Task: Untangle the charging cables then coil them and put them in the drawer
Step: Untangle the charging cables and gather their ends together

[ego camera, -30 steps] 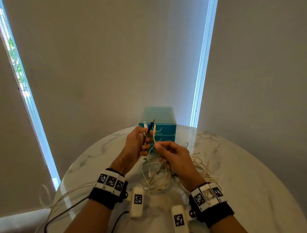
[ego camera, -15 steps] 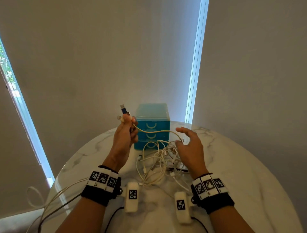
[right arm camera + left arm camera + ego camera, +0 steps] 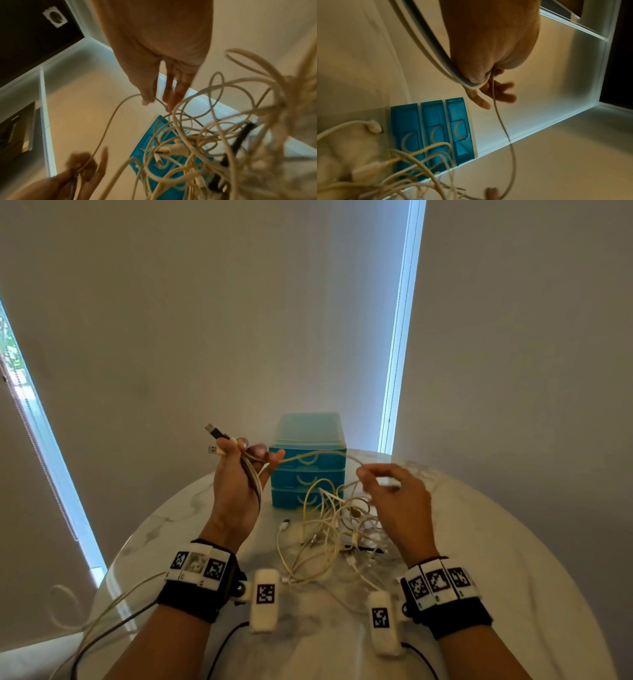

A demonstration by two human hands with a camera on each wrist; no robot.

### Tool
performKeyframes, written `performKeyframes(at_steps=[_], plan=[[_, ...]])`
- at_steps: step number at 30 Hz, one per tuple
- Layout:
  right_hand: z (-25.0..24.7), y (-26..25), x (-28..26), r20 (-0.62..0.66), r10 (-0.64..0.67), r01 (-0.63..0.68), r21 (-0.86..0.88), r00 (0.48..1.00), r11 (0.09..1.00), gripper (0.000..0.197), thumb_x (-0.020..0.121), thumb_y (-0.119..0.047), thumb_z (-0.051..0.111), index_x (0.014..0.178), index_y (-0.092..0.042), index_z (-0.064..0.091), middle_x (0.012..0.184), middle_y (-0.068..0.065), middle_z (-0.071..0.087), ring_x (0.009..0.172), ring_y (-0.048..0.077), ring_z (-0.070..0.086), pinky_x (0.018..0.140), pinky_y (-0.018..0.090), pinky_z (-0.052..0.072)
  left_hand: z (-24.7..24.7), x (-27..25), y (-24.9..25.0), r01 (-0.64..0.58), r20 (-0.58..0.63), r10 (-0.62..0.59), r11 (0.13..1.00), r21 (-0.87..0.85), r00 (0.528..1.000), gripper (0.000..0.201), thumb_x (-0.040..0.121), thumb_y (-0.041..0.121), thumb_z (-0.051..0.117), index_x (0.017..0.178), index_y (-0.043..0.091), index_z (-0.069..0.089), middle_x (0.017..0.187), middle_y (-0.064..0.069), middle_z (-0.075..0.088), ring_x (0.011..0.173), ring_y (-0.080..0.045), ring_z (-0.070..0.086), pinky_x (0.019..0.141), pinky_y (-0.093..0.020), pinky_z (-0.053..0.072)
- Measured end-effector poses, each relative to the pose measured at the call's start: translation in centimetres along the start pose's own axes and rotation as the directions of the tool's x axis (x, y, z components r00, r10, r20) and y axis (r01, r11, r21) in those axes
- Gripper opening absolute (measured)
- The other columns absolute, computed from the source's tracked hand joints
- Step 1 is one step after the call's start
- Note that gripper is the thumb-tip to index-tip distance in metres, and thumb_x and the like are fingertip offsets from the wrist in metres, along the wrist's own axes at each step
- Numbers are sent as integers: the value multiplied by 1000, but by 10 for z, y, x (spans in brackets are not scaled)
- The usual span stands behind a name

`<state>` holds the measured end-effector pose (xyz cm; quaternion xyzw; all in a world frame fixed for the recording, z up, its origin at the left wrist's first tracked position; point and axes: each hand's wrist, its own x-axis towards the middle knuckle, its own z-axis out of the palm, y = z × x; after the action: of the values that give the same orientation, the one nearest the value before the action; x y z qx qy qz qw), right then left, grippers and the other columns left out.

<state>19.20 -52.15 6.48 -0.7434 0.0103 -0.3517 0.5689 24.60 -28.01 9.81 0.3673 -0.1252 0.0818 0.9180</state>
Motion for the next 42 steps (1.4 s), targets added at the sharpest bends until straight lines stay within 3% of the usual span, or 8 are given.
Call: performKeyframes(at_steps=[5, 8, 14, 23, 29, 32, 36, 42], plan=[[-4, 3, 3, -26, 89, -91, -94, 996, 991, 50, 77, -73, 81, 107, -34, 73, 101, -11, 73, 94, 10, 72, 82, 32, 61, 0, -4, 6, -21, -14, 22, 996, 88, 1000, 46, 109, 61, 42, 81, 24, 51, 67, 6, 24, 53, -9, 20, 46, -23, 25], [4, -7, -2, 111, 89, -86, -27, 990, 996, 37, 89, -64, 75, 112, -35, 71, 100, -9, 76, 91, 9, 75, 69, 23, 62, 3, -7, 10, -38, 4, 39, 961, 274, 999, 43, 100, 59, 62, 75, 28, 45, 65, 5, 25, 52, -10, 21, 47, -25, 22], [9, -4, -3, 179, -19, 1, 102, 984, 995, 41, 109, -1, 56, 134, -30, 69, 123, -16, 78, 117, 1, 71, 86, 21, 62, -7, -8, 7, -42, 80, -26, 671, 740, 996, 43, 84, 60, 83, 91, 20, 70, 56, 17, 48, 47, -2, 40, 54, -29, 34], [28, -4, -11, 321, 28, -76, 138, 947, 988, 55, 111, 3, 45, 141, -37, 67, 138, -17, 72, 134, 8, 64, 115, 51, 53, 13, -24, -9, -190, 294, -314, 322, 927, 903, 36, 80, 68, 80, 89, 33, 85, 75, 11, 76, 66, -3, 66, 69, -22, 53], [29, 1, -11, 340, 139, -171, 68, 930, 983, 55, 112, -1, 43, 150, -40, 49, 145, -13, 68, 134, 19, 64, 112, 53, 55, 19, -25, -12, -260, 356, -178, 409, 875, 917, 10, 94, 33, 81, 91, 24, 84, 76, 22, 76, 77, 3, 71, 75, -16, 52], [26, -2, -11, 315, 230, -257, 47, 921, 965, 48, 110, -9, 51, 150, -31, 41, 129, -26, 74, 99, 37, 71, 91, 57, 60, 18, -22, -2, -193, 277, -47, 609, 769, 960, 9, 95, 27, 80, 96, 18, 83, 84, 7, 80, 74, -3, 73, 72, -17, 54], [24, -6, -14, 292, 205, -217, 8, 934, 976, 29, 107, -24, 62, 135, -22, 53, 113, -27, 79, 83, 16, 75, 80, 43, 64, 14, -16, 3, -173, 193, 63, 753, 635, 979, 16, 98, 26, 76, 102, 12, 81, 57, 13, 54, 50, -5, 38, 51, -19, 36], [15, -4, -13, 188, 77, -87, 48, 979, 995, 17, 102, -31, 74, 118, -31, 75, 88, -7, 83, 88, 8, 79, 75, 25, 63, 14, -20, 5, -167, 302, -20, 795, 583, 953, 25, 97, 30, 74, 105, 6, 78, 56, 8, 43, 49, -10, 32, 50, -21, 33]])
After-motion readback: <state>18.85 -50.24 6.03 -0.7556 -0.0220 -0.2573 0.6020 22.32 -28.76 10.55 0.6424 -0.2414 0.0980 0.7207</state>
